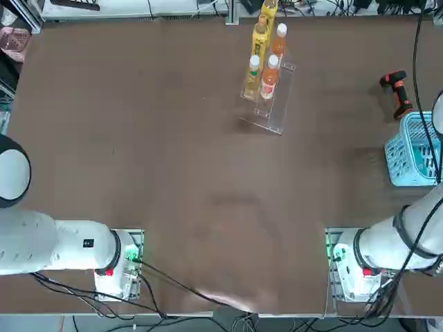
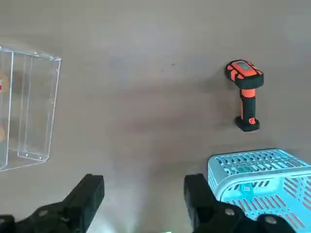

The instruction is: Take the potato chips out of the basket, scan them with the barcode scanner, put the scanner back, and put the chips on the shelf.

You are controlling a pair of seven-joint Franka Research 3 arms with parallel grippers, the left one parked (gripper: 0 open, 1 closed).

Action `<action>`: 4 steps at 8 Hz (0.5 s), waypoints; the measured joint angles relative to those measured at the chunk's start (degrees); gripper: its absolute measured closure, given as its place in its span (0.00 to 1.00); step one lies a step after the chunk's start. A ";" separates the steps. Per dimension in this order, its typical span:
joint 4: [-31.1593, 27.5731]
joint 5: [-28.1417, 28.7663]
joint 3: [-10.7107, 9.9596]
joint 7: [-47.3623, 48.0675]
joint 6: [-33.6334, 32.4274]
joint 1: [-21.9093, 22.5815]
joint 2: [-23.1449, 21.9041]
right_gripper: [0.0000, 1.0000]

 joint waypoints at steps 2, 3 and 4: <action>0.00 0.00 0.00 -0.24 -0.10 0.00 -0.05 0.00; 0.00 0.00 0.00 -0.30 -0.29 0.00 -0.07 0.00; 0.00 0.00 0.00 -0.34 -0.68 0.00 -0.07 0.00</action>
